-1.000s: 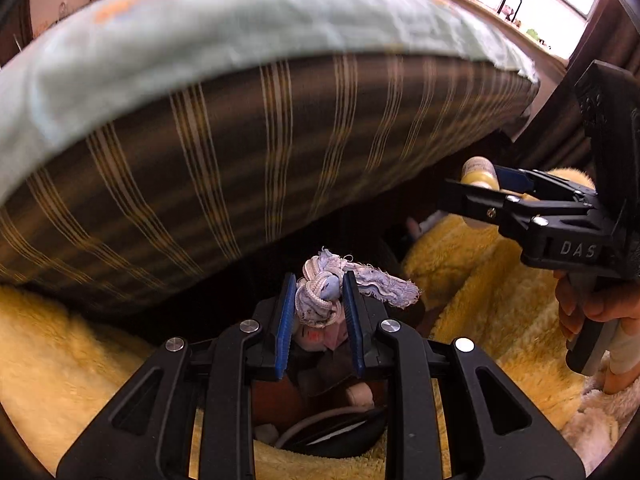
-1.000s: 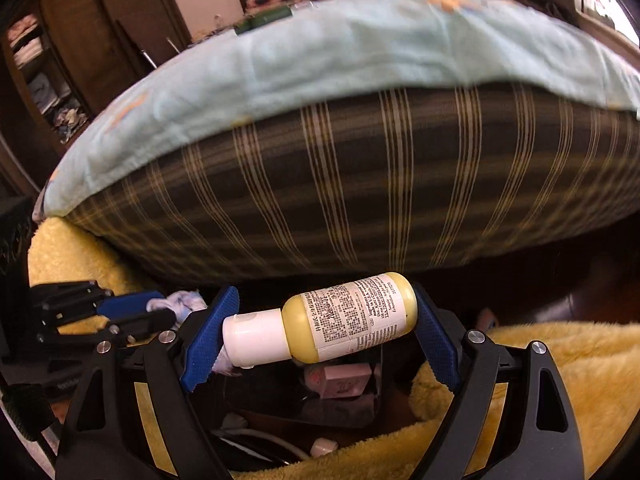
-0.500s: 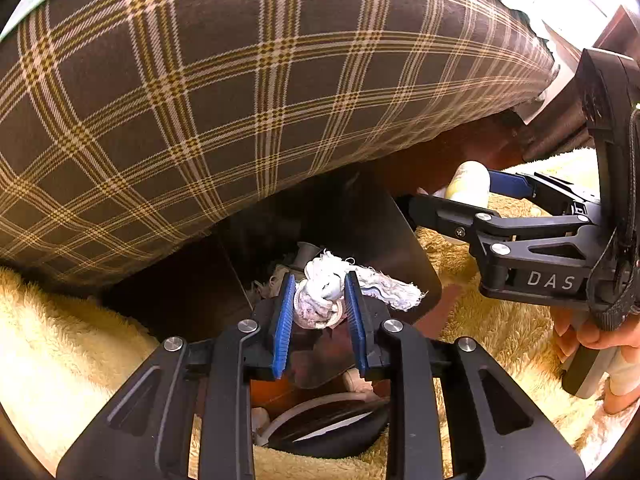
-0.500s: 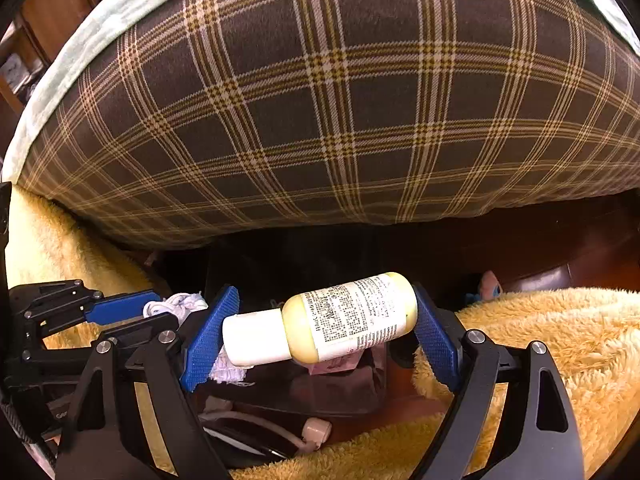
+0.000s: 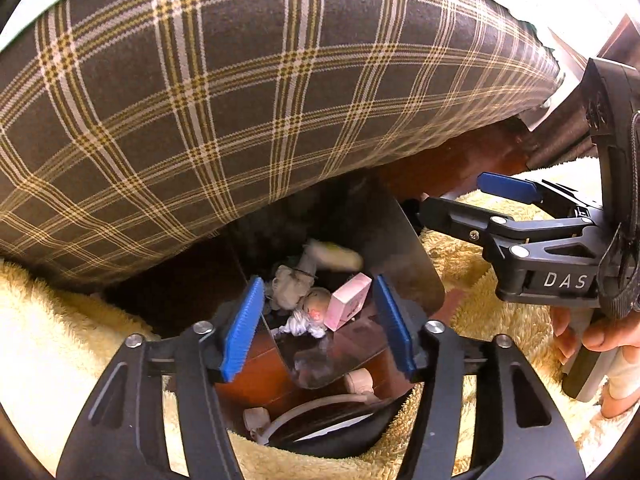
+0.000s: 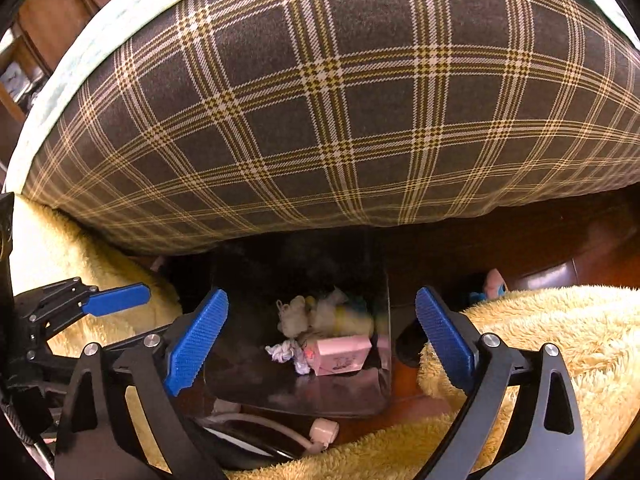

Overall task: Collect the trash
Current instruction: 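Raise both open tools back over the bed toward the green bottle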

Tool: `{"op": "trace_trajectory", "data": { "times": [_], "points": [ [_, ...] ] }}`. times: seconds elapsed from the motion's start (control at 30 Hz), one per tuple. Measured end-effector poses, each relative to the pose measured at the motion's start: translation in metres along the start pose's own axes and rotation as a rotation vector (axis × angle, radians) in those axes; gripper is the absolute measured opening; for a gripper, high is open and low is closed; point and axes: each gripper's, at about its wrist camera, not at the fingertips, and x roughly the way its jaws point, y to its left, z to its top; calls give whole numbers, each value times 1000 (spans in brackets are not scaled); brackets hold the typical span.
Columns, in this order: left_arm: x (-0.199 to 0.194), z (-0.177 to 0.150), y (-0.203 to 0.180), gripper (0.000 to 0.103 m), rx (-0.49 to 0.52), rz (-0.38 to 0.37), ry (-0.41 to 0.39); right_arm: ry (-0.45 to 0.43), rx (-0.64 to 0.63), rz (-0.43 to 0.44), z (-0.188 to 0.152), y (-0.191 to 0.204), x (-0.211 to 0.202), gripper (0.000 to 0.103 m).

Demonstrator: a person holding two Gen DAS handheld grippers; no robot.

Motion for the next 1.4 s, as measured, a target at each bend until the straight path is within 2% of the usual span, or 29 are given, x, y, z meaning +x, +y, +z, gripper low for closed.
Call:
{"op": "trace_trajectory", "data": {
  "times": [0.07, 0.23, 0.37, 0.57, 0.7, 0.9, 1.1, 1.4],
  "points": [
    [-6, 1, 1, 65, 2, 9, -8, -6, 4, 0, 4, -4, -5, 96],
    [-23, 6, 5, 73, 6, 22, -29, -50, -6, -1, 19, -6, -29, 96],
    [-49, 14, 5, 84, 14, 44, -83, -154, -29, -27, 38, -5, -66, 96],
    [-100, 33, 3, 94, 37, 90, -196, -312, -75, -80, 68, 2, -119, 97],
    [-129, 50, 2, 95, 65, 115, -261, -367, -126, -83, 90, 12, -139, 98],
    [-151, 80, 9, 95, 78, 144, -316, -418, -163, -87, 125, 24, -153, 98],
    [-153, 112, 20, 95, 79, 163, -334, -439, -149, -83, 164, 21, -150, 98],
    [-136, 161, 47, 95, 20, 144, -321, -409, -125, -94, 198, 14, -125, 98]
  ]
}}
